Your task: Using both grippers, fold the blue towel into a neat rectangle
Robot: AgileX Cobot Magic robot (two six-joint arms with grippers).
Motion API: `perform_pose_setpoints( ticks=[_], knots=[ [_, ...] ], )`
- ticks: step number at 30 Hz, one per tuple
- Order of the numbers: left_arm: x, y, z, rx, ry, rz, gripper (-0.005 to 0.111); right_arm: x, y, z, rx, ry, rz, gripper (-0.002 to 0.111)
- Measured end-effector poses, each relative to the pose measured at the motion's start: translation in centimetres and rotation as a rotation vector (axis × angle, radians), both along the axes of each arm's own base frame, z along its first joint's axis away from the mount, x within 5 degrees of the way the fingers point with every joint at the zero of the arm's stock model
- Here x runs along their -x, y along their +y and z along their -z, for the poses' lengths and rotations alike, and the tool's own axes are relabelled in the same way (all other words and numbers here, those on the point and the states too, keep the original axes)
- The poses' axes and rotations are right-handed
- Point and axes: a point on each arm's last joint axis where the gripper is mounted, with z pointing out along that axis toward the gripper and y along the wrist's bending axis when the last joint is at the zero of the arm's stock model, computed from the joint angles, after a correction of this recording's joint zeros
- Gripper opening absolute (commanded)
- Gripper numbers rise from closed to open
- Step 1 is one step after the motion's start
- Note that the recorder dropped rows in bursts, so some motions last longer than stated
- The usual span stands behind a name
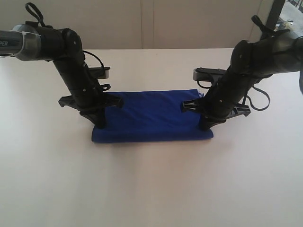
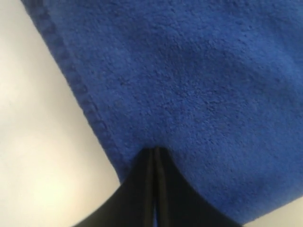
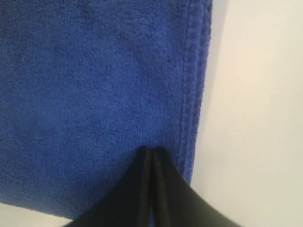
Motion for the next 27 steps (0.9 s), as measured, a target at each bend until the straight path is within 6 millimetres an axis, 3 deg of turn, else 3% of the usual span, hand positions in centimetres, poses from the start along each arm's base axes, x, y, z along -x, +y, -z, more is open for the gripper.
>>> perform_pose_setpoints(
  ticks=[8,17,21,27],
  knots=[
    [-0.4,0.0,-0.4,0.005,-0.063,-0.008,0.000,0.1,0.1,-1.6,-0.014,-0.048,0.014,0.000],
    [0.0,0.1,-2.6,0.021,-0.090,0.011,0.000,0.1,0.0,-3.6,-0.032,-0.111,0.024,0.000],
    [0.6,0.4,-4.0,0.015,-0.083,0.030,0.000,0.5,0.0,-5.7,-0.045,-0.151,0.021,0.000],
    [2.1,1.3,-8.0,-0.005,-0.115,0.061,0.000,1.9,-0.5,-10.0,-0.062,-0.227,0.007,0.000]
  ],
)
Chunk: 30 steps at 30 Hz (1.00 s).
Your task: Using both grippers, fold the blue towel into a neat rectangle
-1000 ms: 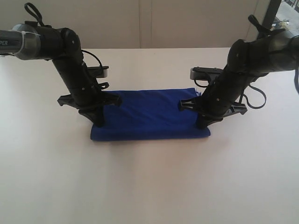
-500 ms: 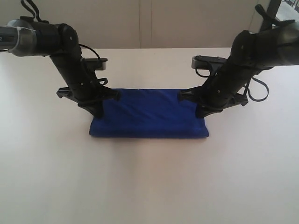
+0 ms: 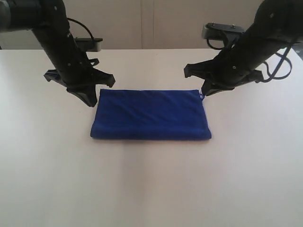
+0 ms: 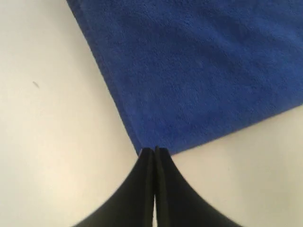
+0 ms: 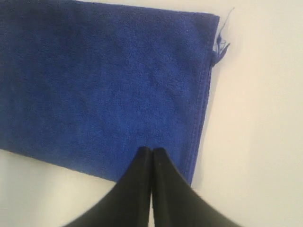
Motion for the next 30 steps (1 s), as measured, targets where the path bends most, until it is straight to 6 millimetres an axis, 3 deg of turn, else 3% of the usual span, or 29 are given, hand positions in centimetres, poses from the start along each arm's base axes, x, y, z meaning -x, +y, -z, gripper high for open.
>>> perform_pose_setpoints(
  ticks=[6,12,21,25,30],
  knots=[
    [1.8,1.8,-1.1,-0.029,0.115,-0.015,0.000,1.4,-1.4,-1.0,0.017,0.082,0.012,0.000],
    [4.6,3.8,-5.2,0.003,0.040,-0.045,0.000,4.9,-3.2,-6.1,0.004,-0.054,0.030,0.000],
    [11.8,6.7,-12.7,0.101,-0.277,-0.045,0.000,13.7,-6.1,-12.5,0.035,-0.361,0.039,0.000],
    [14.8,7.7,-13.8,0.131,-0.372,-0.050,0.000,17.3,-6.9,-13.5,0.010,-0.483,0.053,0.000],
    [18.1,8.8,-13.6,0.143,-0.472,-0.022,0.000,21.6,-7.8,-13.6,0.017,-0.623,0.028,0.000]
  ],
)
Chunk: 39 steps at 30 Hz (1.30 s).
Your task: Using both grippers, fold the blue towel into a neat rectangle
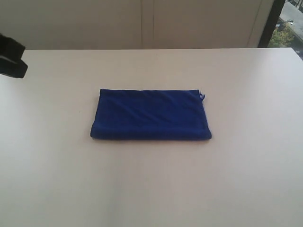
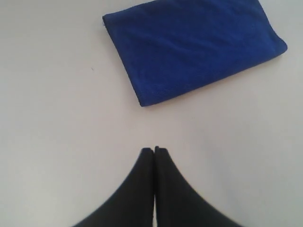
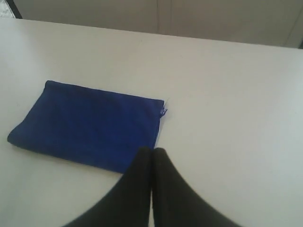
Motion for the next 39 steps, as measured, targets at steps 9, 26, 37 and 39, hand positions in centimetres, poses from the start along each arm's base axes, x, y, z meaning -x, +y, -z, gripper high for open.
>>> perform_pose_setpoints(
  ticks=[9,26,37,39],
  knots=[
    [3.4,1.3,2.5,0.007,-0.105,-0.003,0.000,4.0,-1.0,3.0,0.001,-0.111,0.003,0.000],
    [3.8,1.4,3.6,-0.016,-0.061,0.015,0.000,3.6,-1.0,4.2,-0.011,-0.181,0.024,0.000],
    [3.8,1.4,3.6,-0.017,-0.062,0.016,0.000,5.3,-2.1,3.6,-0.020,-0.270,0.102,0.000],
    [3.8,1.4,3.6,-0.018,-0.062,0.017,0.000,5.8,-2.2,4.0,-0.021,-0.283,0.114,0.000]
  ],
)
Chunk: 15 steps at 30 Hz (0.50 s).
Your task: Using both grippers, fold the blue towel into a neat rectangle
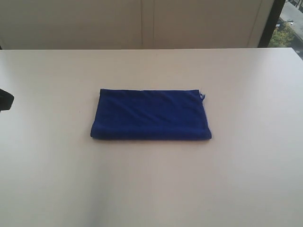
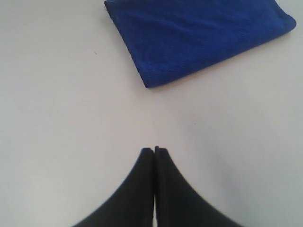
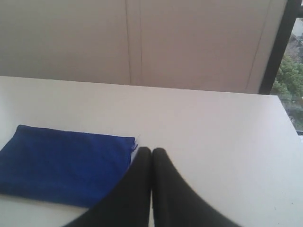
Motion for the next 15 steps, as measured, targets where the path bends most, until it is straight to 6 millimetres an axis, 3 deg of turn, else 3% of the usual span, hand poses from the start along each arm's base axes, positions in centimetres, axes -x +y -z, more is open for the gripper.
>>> perform_pose_setpoints(
  ticks=[4,15],
  knots=[
    [0.0,0.0,0.0,0.000,0.000,0.000,0.000,1.1,-0.2,2.1,0.000,-0.001,0.014,0.000],
    [0.0,0.0,0.0,0.000,0.000,0.000,0.000,3.5,-0.5,10.2,0.002,0.013,0.016,0.000]
  ],
)
